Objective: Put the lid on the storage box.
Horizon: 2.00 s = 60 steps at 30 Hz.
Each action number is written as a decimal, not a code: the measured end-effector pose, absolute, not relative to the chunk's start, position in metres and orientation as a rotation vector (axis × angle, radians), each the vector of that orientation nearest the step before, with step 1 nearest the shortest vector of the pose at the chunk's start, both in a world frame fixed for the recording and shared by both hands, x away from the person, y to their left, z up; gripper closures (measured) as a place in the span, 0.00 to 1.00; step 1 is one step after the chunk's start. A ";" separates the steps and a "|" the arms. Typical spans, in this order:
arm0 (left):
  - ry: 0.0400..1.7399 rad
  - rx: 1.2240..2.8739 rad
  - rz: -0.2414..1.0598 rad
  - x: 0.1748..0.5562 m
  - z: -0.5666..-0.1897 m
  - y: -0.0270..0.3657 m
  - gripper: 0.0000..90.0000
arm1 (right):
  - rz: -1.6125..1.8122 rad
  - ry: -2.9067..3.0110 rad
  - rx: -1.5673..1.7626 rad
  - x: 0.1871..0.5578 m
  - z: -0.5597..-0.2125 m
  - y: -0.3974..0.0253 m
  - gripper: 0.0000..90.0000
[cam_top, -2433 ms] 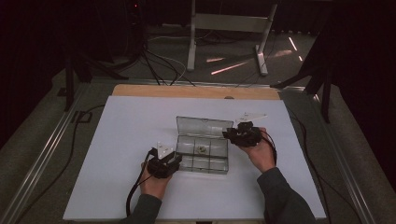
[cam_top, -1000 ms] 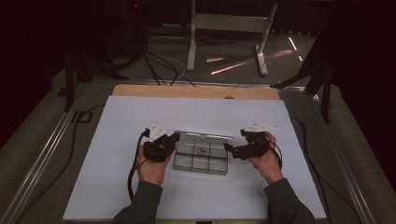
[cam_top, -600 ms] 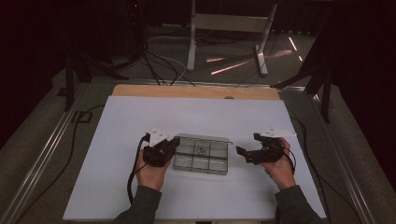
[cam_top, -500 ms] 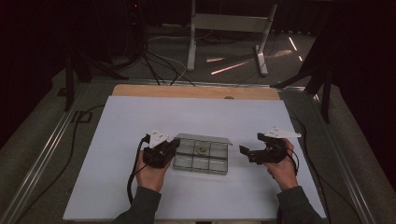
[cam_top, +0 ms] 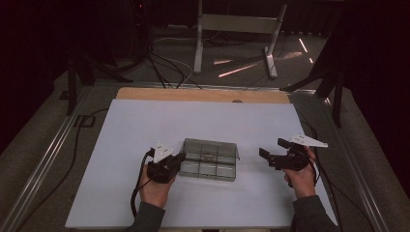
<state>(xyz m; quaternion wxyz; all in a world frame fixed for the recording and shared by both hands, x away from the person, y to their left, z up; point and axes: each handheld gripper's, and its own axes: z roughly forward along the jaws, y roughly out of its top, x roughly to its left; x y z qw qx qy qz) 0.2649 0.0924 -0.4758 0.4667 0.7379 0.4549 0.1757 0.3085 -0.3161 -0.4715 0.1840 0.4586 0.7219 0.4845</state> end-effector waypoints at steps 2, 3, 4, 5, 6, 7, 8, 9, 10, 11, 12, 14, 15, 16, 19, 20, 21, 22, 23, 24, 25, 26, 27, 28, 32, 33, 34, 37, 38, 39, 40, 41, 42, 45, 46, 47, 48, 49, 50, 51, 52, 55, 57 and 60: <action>1.117 1.807 0.426 0.262 -0.479 0.093 1.00 | 1.367 2.026 1.302 0.308 -0.472 -0.318 0.03; 1.117 1.817 0.429 0.261 -0.482 0.093 1.00 | 1.370 2.022 1.303 0.308 -0.472 -0.319 0.03; 1.114 1.821 0.430 0.261 -0.483 0.093 1.00 | 1.373 2.017 1.306 0.307 -0.472 -0.320 0.03; 1.117 1.822 0.422 0.259 -0.485 0.093 1.00 | 1.378 2.013 1.308 0.307 -0.472 -0.320 0.03; 1.117 1.827 0.421 0.259 -0.486 0.093 1.00 | 1.377 2.009 1.307 0.307 -0.472 -0.321 0.03; 1.115 1.832 0.421 0.258 -0.488 0.093 1.00 | 1.377 2.008 1.309 0.306 -0.472 -0.322 0.03; 1.114 1.833 0.420 0.258 -0.489 0.093 1.00 | 1.379 2.007 1.312 0.306 -0.472 -0.322 0.03; 1.113 1.840 0.415 0.257 -0.490 0.094 1.00 | 1.378 2.007 1.311 0.306 -0.472 -0.322 0.03; 1.112 1.842 0.415 0.256 -0.490 0.094 1.00 | 1.376 2.007 1.309 0.306 -0.472 -0.322 0.03; 1.110 1.845 0.411 0.255 -0.492 0.094 1.00 | 1.376 2.006 1.310 0.305 -0.472 -0.322 0.03; 1.108 1.851 0.410 0.254 -0.492 0.094 1.00 | 1.378 2.006 1.311 0.305 -0.472 -0.322 0.03; 1.103 1.855 0.402 0.252 -0.493 0.095 1.00 | 1.377 2.010 1.304 0.304 -0.471 -0.322 0.03; 1.104 1.857 0.399 0.251 -0.495 0.095 1.00 | 1.377 2.009 1.304 0.304 -0.471 -0.322 0.03; 1.102 1.864 0.399 0.250 -0.496 0.096 1.00 | 1.379 2.009 1.303 0.304 -0.471 -0.322 0.03; 1.103 1.874 0.390 0.248 -0.500 0.097 1.00 | 1.381 2.007 1.308 0.304 -0.472 -0.323 0.03; 1.103 1.877 0.387 0.247 -0.500 0.097 1.00 | 1.381 2.007 1.309 0.303 -0.472 -0.323 0.03; 1.103 1.880 0.380 0.247 -0.502 0.098 1.00 | 1.380 2.006 1.309 0.303 -0.472 -0.323 0.03; 1.103 1.884 0.378 0.247 -0.502 0.098 1.00 | 1.381 2.004 1.311 0.303 -0.472 -0.323 0.03; 1.103 1.883 0.376 0.246 -0.503 0.098 1.00 | 1.382 2.004 1.311 0.303 -0.472 -0.323 0.03; 1.101 1.885 0.373 0.246 -0.503 0.099 1.00 | 1.383 2.005 1.310 0.303 -0.472 -0.323 0.03; 1.102 1.887 0.370 0.246 -0.504 0.099 1.00 | 1.382 2.004 1.309 0.303 -0.472 -0.323 0.03; 1.101 1.890 0.369 0.245 -0.504 0.099 1.00 | 1.382 2.005 1.308 0.302 -0.472 -0.323 0.03; 1.103 1.895 0.368 0.245 -0.505 0.099 1.00 | 1.382 2.005 1.308 0.302 -0.472 -0.323 0.03; 1.105 1.895 0.365 0.245 -0.506 0.099 1.00 | 1.382 2.007 1.308 0.302 -0.472 -0.323 0.03; 1.111 1.901 0.360 0.244 -0.509 0.099 1.00 | 1.382 2.008 1.303 0.302 -0.472 -0.322 0.03; 1.112 1.901 0.361 0.244 -0.510 0.099 1.00 | 1.382 2.008 1.302 0.302 -0.472 -0.322 0.03; 1.113 1.904 0.361 0.244 -0.510 0.098 1.00 | 1.380 2.007 1.300 0.302 -0.472 -0.322 0.03; 1.115 1.921 0.369 0.243 -0.513 0.097 1.00 | 1.363 2.005 1.286 0.302 -0.472 -0.321 0.03; 1.116 1.923 0.370 0.243 -0.513 0.097 1.00 | 1.360 2.005 1.283 0.302 -0.472 -0.320 0.03; 1.118 1.926 0.370 0.243 -0.514 0.097 1.00 | 1.361 2.005 1.283 0.302 -0.472 -0.320 0.03; 1.118 1.928 0.370 0.243 -0.514 0.097 1.00 | 1.362 2.005 1.281 0.302 -0.473 -0.319 0.03; 1.119 1.931 0.375 0.243 -0.515 0.096 1.00 | 1.361 2.004 1.279 0.302 -0.473 -0.319 0.03; 1.118 1.940 0.380 0.242 -0.515 0.096 1.00 | 1.357 2.003 1.275 0.302 -0.473 -0.318 0.03; 1.114 1.952 0.385 0.241 -0.516 0.095 1.00 | 1.348 2.006 1.266 0.302 -0.473 -0.317 0.03; 1.115 1.954 0.383 0.241 -0.517 0.095 1.00 | 1.349 2.007 1.262 0.302 -0.473 -0.316 0.03; 1.118 1.954 0.379 0.241 -0.518 0.095 1.00 | 1.347 2.007 1.259 0.302 -0.473 -0.316 0.03; 1.119 1.956 0.378 0.240 -0.518 0.095 1.00 | 1.342 2.008 1.256 0.301 -0.473 -0.315 0.03; 1.119 1.958 0.375 0.239 -0.519 0.095 1.00 | 1.341 2.007 1.253 0.301 -0.473 -0.315 0.03; 1.118 1.959 0.373 0.239 -0.519 0.095 1.00 | 1.341 2.007 1.252 0.301 -0.473 -0.315 0.03; 1.114 1.962 0.371 0.238 -0.520 0.095 1.00 | 1.342 2.005 1.253 0.301 -0.473 -0.314 0.03; 1.112 1.962 0.371 0.237 -0.520 0.095 0.99 | 1.344 2.003 1.254 0.301 -0.473 -0.314 0.03; 1.088 1.961 0.364 0.235 -0.519 0.094 0.98 | 1.346 2.001 1.251 0.301 -0.473 -0.314 0.03; 1.073 1.947 0.363 0.234 -0.517 0.095 0.97 | 1.348 2.001 1.251 0.301 -0.473 -0.314 0.03; 1.050 1.926 0.374 0.233 -0.512 0.097 0.94 | 1.347 2.002 1.249 0.301 -0.473 -0.314 0.03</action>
